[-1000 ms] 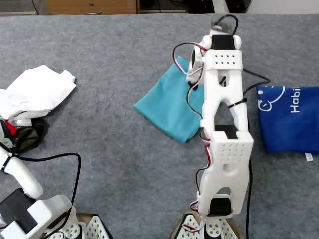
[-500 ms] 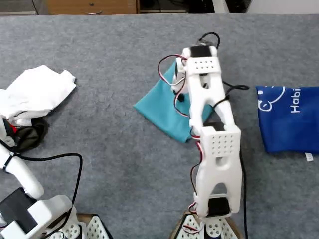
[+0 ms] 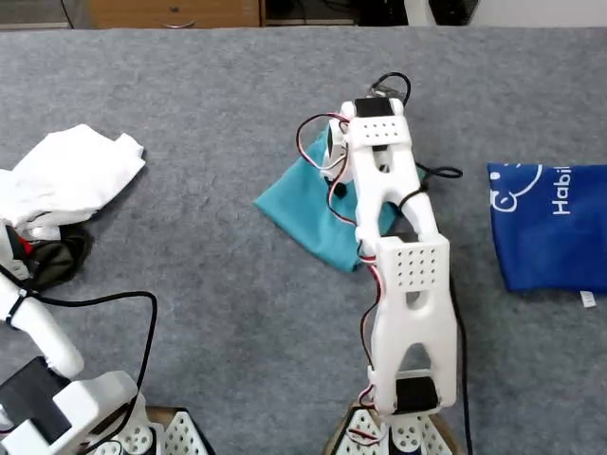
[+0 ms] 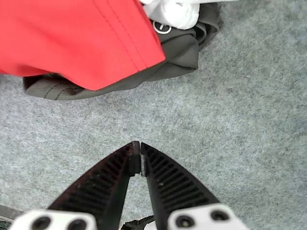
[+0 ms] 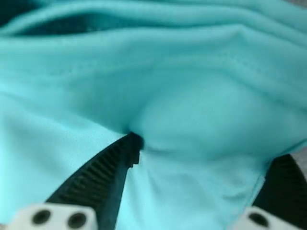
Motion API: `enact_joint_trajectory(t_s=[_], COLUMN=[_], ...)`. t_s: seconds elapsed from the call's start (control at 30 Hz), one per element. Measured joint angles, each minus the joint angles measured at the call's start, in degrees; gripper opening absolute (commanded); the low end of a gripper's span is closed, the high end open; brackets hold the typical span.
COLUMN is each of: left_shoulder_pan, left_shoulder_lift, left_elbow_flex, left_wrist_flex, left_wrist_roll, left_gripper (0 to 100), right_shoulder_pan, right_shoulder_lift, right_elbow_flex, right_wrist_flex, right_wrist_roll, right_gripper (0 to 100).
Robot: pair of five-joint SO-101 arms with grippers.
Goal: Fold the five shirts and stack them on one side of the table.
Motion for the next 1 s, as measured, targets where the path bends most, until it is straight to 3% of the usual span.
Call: enact_joint_trajectory(t_s=[0.13, 0.27, 0.6, 0.83, 1.0], left_shoulder_pan=[0.0, 0.0, 0.0, 0.0, 0.0], left_shoulder_lift=[0.0, 0.0, 0.0, 0.0, 0.0], left_elbow_flex=[0.0, 0.0, 0.0, 0.0, 0.0], left_wrist_flex=[0.0, 0.0, 0.0, 0.0, 0.0], left_wrist_roll=[0.0, 0.0, 0.0, 0.0, 0.0], left_gripper=[2, 2, 2, 2, 2], right_shoulder_pan=[0.1, 0.4, 2.9, 6.9, 10.8], right_shoulder_lift=[2.5, 5.6, 8.6, 0.6, -11.1], right_elbow_flex=[-4.1, -9.9, -17.4, -8.5, 2.6], right_wrist_flex=[2.7, 7.0, 10.6, 10.6, 10.6], right_wrist_roll=[0.0, 1.1, 13.3, 18.8, 28.4], right_gripper=[13.0, 3.1, 0.2, 0.2, 0.2])
